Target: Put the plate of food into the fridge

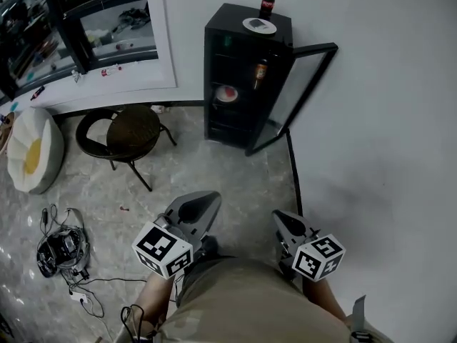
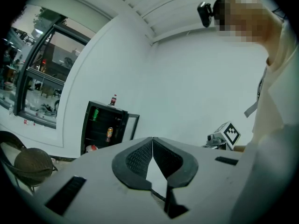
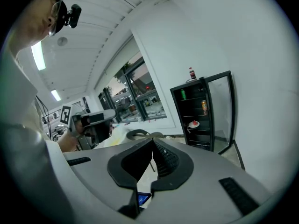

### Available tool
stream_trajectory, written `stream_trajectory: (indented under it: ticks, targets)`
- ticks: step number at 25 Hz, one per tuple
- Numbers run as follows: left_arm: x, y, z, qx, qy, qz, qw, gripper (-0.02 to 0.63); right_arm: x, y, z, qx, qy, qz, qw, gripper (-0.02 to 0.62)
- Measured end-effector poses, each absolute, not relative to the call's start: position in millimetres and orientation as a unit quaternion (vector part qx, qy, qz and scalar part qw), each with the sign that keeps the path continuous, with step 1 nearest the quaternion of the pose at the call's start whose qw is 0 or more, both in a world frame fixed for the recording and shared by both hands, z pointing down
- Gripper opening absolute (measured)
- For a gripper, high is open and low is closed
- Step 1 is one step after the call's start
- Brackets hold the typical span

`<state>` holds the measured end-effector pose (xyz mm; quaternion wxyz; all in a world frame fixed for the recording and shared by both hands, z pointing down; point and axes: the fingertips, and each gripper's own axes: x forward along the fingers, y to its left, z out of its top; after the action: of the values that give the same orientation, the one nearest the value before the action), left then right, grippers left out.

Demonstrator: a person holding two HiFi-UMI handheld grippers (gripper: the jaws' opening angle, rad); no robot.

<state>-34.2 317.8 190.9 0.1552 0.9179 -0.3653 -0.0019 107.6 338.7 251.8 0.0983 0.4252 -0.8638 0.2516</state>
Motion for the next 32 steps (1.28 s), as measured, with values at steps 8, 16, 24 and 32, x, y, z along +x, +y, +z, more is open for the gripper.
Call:
stream_trajectory:
  ticks: [8, 16, 24, 32]
  targets:
    - [-78, 301, 197, 0.915, -0.376, -0.006, 0.147, 0.011, 63, 318, 253, 0.416, -0.867, 0.247, 0.119, 0.02]
    - [-116, 297, 205, 0.901, -0.409, -0.006, 0.146, 0.011, 27, 306, 255, 0.388, -0.878, 0.248, 0.132, 0.02]
    - [-147, 294, 212, 0.877, -0.456, -0.005, 0.154, 0.011, -4, 288, 261, 0.342, -0.895, 0.245, 0.147, 0.02]
    - [-156, 277, 209, 0.857, -0.493, 0.004, 0.149, 0.011, -19, 258, 262, 0.293, -0.913, 0.241, 0.151, 0.02]
